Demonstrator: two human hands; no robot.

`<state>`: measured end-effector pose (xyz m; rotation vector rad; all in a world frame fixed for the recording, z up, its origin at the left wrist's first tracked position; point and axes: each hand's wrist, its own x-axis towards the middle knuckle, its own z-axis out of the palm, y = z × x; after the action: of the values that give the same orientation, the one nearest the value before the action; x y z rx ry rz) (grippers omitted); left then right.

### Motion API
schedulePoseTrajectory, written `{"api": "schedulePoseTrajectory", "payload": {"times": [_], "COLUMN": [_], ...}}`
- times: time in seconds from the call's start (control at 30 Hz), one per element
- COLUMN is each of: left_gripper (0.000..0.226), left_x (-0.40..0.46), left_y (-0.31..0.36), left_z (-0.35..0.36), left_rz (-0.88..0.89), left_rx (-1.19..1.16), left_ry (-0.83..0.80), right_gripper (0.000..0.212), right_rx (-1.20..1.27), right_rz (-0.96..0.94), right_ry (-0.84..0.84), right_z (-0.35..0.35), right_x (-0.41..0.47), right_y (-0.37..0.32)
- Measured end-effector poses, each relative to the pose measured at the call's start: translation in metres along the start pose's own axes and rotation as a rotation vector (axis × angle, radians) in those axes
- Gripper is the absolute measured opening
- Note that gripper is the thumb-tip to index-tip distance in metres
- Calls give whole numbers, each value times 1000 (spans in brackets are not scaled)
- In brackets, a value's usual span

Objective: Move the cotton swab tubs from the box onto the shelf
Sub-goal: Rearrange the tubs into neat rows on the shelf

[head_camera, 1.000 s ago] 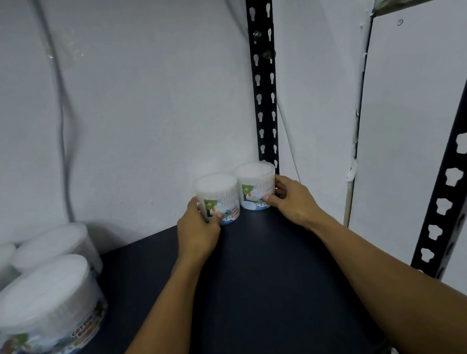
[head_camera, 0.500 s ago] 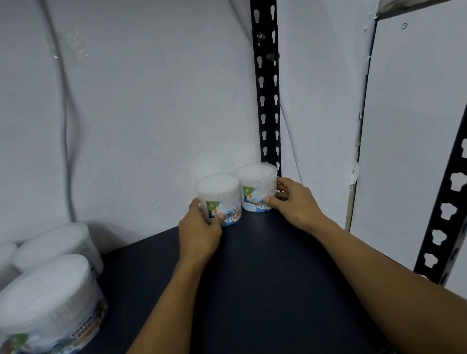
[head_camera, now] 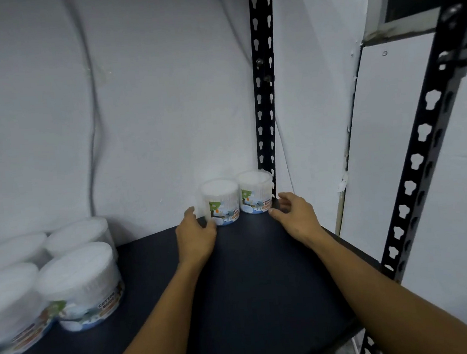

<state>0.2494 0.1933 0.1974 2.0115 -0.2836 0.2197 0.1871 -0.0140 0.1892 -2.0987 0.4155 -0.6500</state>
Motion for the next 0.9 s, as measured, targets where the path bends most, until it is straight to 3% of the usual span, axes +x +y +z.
{"api": "schedulePoseTrajectory", "payload": {"times": [0.33,0.6,0.67,0.77,0.9], "left_gripper": [20,23,22,19,34], "left_x": [-76,-149,-163,-175,-177], "left_y": [-7,-21,-30,-44,-65], "left_z": [-53,-120,-139,-171,-218], "left_rz": [132,244,237,120,-96], "left_rx": [317,395,390,325,232], "left_ry": [-224,-324,-269,-59,255], "right_gripper": [38,33,32,32,52], "right_rx": [-451,-520,-509,-492,-342], "right_rz": [-91,-212,-239,-304,-294], "right_ry": [-199,-250,-248,-320,-476], "right_z": [-12,1,11,33,75], "right_x": [-88,-173,-190,-207,-211], "right_y": [-29,-69,-80,-100,-128]}}
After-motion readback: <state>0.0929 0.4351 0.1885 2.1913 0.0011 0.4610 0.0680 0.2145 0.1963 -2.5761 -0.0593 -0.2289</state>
